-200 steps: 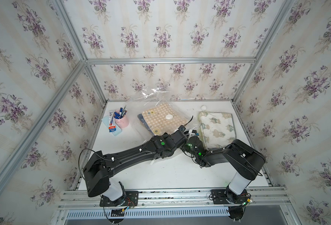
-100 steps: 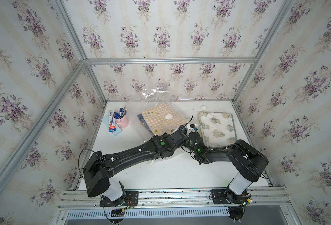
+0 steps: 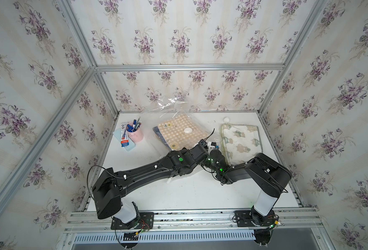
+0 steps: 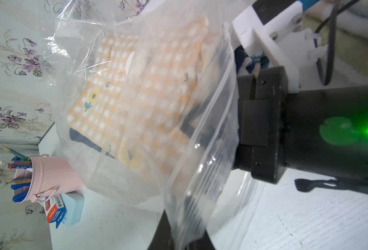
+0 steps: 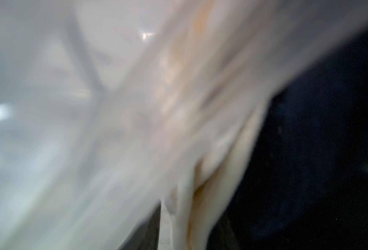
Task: Take the blanket out of the vacuum bag
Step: Take out the blanket from the vacuum bag.
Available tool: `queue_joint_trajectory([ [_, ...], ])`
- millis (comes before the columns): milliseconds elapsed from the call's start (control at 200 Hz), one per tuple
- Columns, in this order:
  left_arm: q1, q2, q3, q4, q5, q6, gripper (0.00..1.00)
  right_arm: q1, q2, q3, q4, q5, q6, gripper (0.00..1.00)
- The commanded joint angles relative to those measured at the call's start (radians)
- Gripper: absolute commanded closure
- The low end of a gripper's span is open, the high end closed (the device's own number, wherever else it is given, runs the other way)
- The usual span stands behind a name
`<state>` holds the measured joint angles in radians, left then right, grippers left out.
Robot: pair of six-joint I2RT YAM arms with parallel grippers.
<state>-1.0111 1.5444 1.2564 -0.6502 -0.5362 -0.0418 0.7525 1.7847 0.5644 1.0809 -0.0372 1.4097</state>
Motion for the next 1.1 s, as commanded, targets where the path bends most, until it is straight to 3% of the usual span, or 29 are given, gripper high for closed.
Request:
queue_joint_trajectory([
  [0, 0.0, -0.008, 0.006, 0.004, 0.005, -0.003, 0.87, -0.005, 0.015, 0.032, -0.002, 0.064, -0.014, 0.58],
  [210, 0.0, -0.013, 0.0, 0.006, 0.01, 0.002, 0.87, -0.021, 0.064, 0.138, -0.052, 0.031, -0.061, 0.62],
  [465, 0.002, -0.025, -0.002, 0.009, 0.008, 0.001, 0.87, -0.021, 0.124, 0.148, -0.025, 0.024, -0.029, 0.69],
  [739, 0.002, -0.026, -0.002, 0.009, 0.007, 0.002, 0.88, -0.023, 0.115, 0.145, 0.019, -0.025, -0.039, 1.0],
  [1094, 0.012, -0.032, 0.0, 0.014, 0.005, -0.004, 0.88, -0.018, -0.074, 0.046, 0.052, -0.059, -0.026, 1.0],
])
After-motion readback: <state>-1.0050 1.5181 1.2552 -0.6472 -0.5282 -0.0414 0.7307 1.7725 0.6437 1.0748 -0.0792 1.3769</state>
